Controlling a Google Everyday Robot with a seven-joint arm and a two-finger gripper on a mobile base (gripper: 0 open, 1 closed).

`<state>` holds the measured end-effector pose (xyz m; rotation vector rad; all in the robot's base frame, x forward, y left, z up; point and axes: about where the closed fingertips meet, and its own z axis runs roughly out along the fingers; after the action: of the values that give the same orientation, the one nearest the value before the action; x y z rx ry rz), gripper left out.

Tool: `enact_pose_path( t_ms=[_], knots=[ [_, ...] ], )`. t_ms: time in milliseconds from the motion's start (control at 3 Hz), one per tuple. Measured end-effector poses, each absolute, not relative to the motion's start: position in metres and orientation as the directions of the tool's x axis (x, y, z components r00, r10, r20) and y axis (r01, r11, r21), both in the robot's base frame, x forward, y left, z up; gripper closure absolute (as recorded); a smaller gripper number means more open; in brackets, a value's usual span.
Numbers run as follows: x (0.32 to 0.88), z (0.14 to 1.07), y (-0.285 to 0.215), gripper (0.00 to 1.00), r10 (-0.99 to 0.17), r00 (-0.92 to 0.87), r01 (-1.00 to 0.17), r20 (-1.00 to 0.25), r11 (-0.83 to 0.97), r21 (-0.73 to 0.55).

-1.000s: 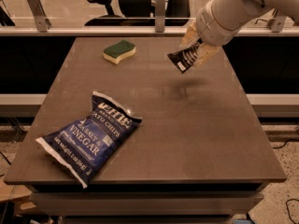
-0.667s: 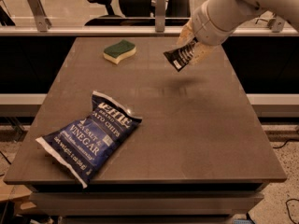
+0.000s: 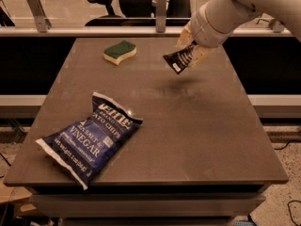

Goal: Move rxbar chocolate near sponge

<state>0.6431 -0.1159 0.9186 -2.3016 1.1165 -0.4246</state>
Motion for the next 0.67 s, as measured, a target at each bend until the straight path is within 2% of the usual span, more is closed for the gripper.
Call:
enact_pose_path(
  t_ms=[667],
  knots=[
    [0.6623, 0.8981, -0.1038, 1.00, -0.760, 0.650, -0.618, 0.002, -0.530, -0.581]
  ],
)
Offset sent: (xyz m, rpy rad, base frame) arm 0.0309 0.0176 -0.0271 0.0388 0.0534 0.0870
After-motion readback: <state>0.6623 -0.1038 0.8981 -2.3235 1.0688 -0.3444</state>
